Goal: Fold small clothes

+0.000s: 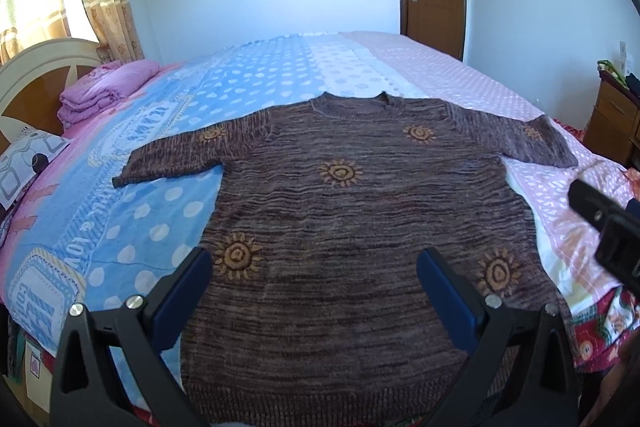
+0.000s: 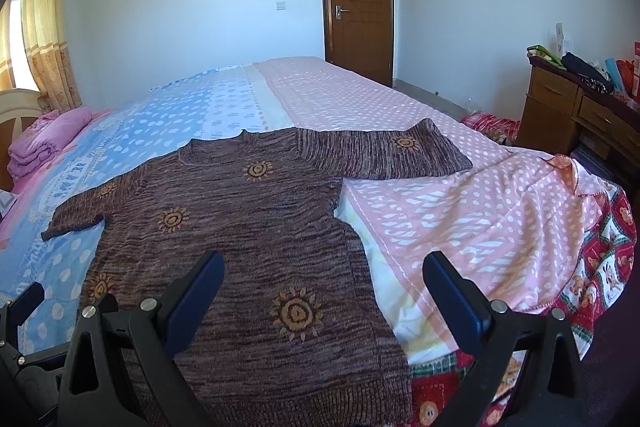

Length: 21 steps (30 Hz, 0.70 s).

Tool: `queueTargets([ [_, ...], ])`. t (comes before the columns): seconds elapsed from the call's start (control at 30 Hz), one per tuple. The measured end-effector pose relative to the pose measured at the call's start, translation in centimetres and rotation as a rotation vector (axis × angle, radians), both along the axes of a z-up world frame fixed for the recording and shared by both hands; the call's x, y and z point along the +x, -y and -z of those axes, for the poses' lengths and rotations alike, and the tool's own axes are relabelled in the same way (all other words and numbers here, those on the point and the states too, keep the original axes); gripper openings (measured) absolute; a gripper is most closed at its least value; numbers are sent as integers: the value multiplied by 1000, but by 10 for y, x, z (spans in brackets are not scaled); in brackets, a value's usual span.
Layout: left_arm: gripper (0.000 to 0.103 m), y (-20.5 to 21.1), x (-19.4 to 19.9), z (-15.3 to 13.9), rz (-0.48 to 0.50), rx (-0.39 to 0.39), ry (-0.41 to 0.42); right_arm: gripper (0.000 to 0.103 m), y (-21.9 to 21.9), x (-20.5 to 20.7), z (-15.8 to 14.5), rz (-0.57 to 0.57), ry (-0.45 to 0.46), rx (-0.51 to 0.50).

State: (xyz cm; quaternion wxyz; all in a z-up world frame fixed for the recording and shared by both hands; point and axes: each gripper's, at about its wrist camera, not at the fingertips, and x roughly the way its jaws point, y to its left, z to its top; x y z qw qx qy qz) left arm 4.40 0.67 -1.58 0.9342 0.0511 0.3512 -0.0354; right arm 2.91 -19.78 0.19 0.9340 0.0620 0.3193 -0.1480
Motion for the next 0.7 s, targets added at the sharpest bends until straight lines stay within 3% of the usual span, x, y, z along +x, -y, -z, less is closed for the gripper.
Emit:
queueTargets([
  [0.4, 103, 6, 63, 0, -18, 31, -31, 100, 16, 65, -11, 18, -4, -2],
  [0.7, 103, 10, 110, -1, -15, 49, -37, 100, 72, 103, 6, 99, -48, 131],
])
